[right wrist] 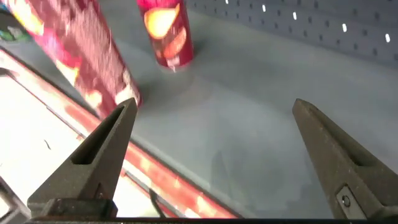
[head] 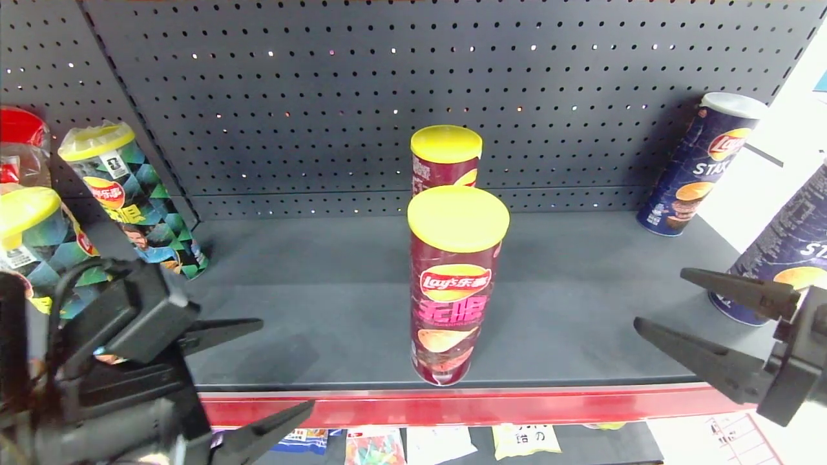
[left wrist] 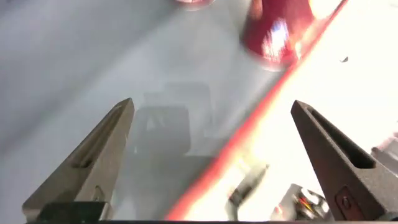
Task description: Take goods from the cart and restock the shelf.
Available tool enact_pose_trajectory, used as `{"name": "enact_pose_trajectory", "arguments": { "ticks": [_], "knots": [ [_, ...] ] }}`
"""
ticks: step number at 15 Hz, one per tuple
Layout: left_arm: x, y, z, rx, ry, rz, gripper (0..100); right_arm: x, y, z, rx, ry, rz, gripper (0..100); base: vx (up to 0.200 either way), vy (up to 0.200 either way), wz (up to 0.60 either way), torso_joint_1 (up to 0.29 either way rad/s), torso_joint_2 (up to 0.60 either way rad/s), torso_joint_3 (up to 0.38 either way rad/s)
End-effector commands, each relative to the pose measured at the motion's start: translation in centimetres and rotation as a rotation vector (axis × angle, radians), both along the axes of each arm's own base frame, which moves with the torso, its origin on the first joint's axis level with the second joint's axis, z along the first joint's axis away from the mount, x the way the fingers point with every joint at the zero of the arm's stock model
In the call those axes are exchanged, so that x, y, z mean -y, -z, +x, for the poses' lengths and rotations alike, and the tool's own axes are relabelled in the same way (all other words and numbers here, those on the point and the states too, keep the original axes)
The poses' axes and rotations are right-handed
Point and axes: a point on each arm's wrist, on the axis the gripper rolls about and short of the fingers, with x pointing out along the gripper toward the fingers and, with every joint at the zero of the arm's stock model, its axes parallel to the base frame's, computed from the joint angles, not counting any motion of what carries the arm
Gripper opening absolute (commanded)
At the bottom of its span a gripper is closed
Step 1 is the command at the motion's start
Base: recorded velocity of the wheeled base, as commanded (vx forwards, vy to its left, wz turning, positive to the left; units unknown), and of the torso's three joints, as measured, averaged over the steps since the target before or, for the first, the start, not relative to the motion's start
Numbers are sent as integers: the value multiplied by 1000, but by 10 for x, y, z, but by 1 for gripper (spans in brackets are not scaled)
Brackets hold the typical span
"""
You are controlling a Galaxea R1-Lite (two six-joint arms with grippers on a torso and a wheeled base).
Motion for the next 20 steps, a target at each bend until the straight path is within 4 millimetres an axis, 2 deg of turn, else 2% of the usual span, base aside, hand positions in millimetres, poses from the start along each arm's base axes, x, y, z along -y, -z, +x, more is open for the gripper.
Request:
{"name": "enact_pose_trajectory", "arguments": {
  "ticks": [1, 2, 3, 4, 5, 6, 8, 11, 14, 15, 16, 17, 18, 20],
  "knots": [
    [-57, -11, -83, 33, -118, -69, 100, 18, -5, -29, 20, 71, 1, 100, 0, 0, 0, 0, 0, 0],
    [-70, -6, -103, 30, -138, -72, 100, 27, -7, -46, 1, 89, -10, 100, 0, 0, 0, 0, 0, 0],
    [-76, -3, -112, 34, -148, -71, 100, 32, -6, -55, -12, 94, -17, 100, 0, 0, 0, 0, 0, 0],
    [-89, 3, -131, 47, -215, -64, 100, 45, -3, -81, -44, 124, -38, 100, 0, 0, 0, 0, 0, 0],
    [-94, 7, -140, 65, -286, -63, 100, 54, -2, -99, -55, 166, -49, 100, 0, 0, 0, 0, 0, 0],
    [-96, 8, -144, 81, -327, -68, 100, 58, -2, -106, -58, 195, -54, 100, 0, 0, 0, 0, 0, 0],
    [-94, 15, -152, 95, -533, -94, 100, 67, 4, -124, -60, 371, -53, 100, 0, 0, 0, 0, 0, 0],
    [-88, 38, -156, 47, -810, -111, 100, 67, 18, -144, -97, 617, -53, 100, 0, 0, 0, 0, 0, 0],
    [-85, 67, -165, 70, -873, -120, 100, 62, 42, -164, -126, 751, -55, 100, 0, 0, 0, 0, 0, 0],
    [-84, 82, -167, 83, -898, -127, 100, 59, 60, -173, -116, 780, -57, 100, 0, 0, 0, 0, 0, 0],
    [-84, 84, -166, 82, -900, -139, 100, 59, 68, -175, -109, 784, -57, 100, 0, 0, 0, 0, 0, 0],
    [-84, 81, -160, 138, -881, -234, 100, 60, 82, -168, -126, 783, -69, 100, 0, 0, 0, 0, 0, 0],
    [-83, 84, -153, 198, -837, -270, 100, 60, 86, -160, -76, 773, -56, 100, 0, 0, 0, 0, 0, 0],
    [-84, 96, -142, 312, -791, -302, 100, 60, 106, -143, -2, 692, -67, 100, 0, 0, 0, 0, 0, 0]
  ]
}}
